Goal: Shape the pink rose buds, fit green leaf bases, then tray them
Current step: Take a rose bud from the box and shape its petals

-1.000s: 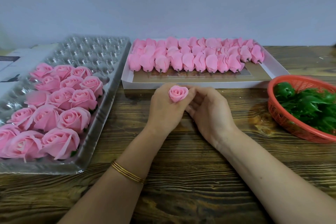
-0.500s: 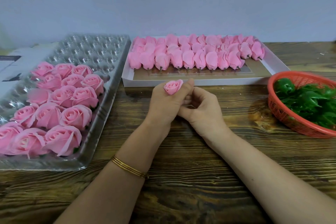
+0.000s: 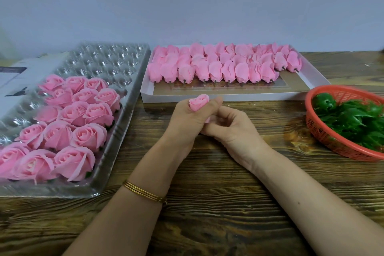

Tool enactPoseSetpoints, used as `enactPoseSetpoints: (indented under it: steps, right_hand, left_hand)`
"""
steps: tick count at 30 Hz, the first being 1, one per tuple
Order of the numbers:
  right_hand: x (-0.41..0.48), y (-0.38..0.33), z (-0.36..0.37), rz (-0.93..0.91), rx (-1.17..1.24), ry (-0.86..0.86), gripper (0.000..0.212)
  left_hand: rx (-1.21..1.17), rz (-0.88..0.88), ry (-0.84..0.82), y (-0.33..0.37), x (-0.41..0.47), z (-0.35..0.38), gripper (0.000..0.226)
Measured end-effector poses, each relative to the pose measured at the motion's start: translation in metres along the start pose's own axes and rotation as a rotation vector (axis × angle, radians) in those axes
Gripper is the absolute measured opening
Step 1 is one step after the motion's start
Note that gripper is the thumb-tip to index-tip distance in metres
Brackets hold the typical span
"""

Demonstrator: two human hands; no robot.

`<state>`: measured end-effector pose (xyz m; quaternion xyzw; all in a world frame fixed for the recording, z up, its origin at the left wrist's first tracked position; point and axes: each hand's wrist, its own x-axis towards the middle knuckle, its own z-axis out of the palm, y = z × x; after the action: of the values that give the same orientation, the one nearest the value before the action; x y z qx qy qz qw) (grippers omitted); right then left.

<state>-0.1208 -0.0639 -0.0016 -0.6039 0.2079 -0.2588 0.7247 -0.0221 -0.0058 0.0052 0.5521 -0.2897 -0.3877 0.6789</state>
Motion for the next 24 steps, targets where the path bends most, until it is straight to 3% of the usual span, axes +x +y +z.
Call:
enactPoseSetpoints:
  steps: [5,15,20,24]
  right_hand:
    - [-0.0024,0.001,0.004,-0.086,-0.201,0.122,0.03]
    - [-0.0038,-0.0056,-0.0031,-0.015,-0.101,0.01,0.022]
    - [-0.0038,-0.0023,0.0025,-0.069,-0.182,0.103,0.03]
    - [-0.0038,-0.0028,0.0015,-0.09,-0.213,0.112,0.03]
  left_hand:
    - [0.011,-0.013,0.037,-0.0018,-0.0015,0.0038,0.019]
    - [-0.006,-0.056,-0.051,0.0018,-0.0006,-0.0035,0.037]
    - [0.007,-0.039,0.011,-0.0009,-0.0013,0.0022,0.02]
    - [0.01,-0.043,-0.021,0.0028,-0.0029,0.0007,0.033]
